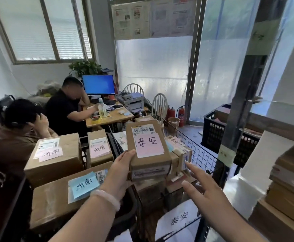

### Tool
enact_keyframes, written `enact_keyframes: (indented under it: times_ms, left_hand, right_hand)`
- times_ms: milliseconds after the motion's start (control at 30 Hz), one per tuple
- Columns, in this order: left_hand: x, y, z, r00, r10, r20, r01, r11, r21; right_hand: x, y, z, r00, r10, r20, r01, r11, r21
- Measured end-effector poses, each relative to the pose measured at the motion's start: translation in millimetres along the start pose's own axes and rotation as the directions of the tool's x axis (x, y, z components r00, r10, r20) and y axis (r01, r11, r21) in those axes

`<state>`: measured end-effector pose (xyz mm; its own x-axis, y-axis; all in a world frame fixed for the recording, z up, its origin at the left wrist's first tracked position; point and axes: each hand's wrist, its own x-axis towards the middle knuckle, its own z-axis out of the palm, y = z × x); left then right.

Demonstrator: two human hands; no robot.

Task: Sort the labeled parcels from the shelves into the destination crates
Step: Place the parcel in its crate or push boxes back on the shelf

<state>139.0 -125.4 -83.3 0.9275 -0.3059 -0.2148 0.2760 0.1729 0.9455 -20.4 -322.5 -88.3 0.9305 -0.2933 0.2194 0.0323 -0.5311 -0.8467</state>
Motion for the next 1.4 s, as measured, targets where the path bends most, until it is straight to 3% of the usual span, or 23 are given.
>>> enact_keyframes:
  times_ms: [400, 667, 833, 900, 1000, 1033, 1167, 1233, 1333, 1400]
  left_hand:
    - [153.8, 40.8, 2.5, 0.966, -0.013, -0.259, 0.030, 0.997, 0.065]
    - [219.7, 44.8, 10.9, 0.866, 0.081, -0.494, 0.106, 0.935, 0.339]
    - [219.8, 38.0, 8.1, 0.891, 0.256, -0.374, 0.103, 0.689, 0.718]
    - [212.7, 34.3, 6.7, 0.896, 0.358, -0.264, 0.060, 0.491, 0.869]
    - [208.4, 26.3, 5.5, 0.848, 0.515, -0.128, 0.041, 0.177, 0.983]
    - [210.0, 26.2, 5.7, 0.844, 0.523, -0.117, 0.053, 0.135, 0.989]
    - [224.8, 35.9, 7.7, 0.887, 0.440, -0.140, 0.088, 0.138, 0.987]
    - [226.5, 39.4, 9.3, 0.893, 0.436, -0.114, 0.092, 0.071, 0.993]
    - [210.1, 31.7, 16.4, 0.871, 0.491, 0.010, 0.026, -0.067, 0.997]
    - [189.5, 22.1, 25.4, 0.861, 0.488, 0.145, -0.109, -0.102, 0.989]
  right_hand:
    - [133.5, 19.5, -2.0, 0.993, -0.010, 0.115, 0.019, 0.997, -0.079]
    - [196.2, 42.5, -7.9, 0.976, -0.076, 0.204, 0.107, 0.983, -0.148]
    - [208.6, 52.5, -8.2, 0.968, -0.076, 0.240, 0.119, 0.978, -0.170]
    - [210.7, 55.0, -8.5, 0.967, -0.071, 0.246, 0.113, 0.980, -0.163]
    - [212.4, 56.2, -8.6, 0.961, -0.077, 0.266, 0.126, 0.977, -0.175]
    - [212.1, 57.5, -8.4, 0.960, -0.081, 0.269, 0.132, 0.975, -0.179]
    - [201.8, 56.8, -7.9, 0.967, -0.073, 0.246, 0.129, 0.967, -0.221]
    - [189.9, 57.0, -8.4, 0.971, -0.063, 0.232, 0.126, 0.955, -0.268]
    - [166.4, 61.4, -10.3, 0.984, -0.024, 0.174, 0.081, 0.941, -0.329]
    - [147.7, 61.8, -10.9, 0.992, 0.006, 0.124, 0.038, 0.936, -0.349]
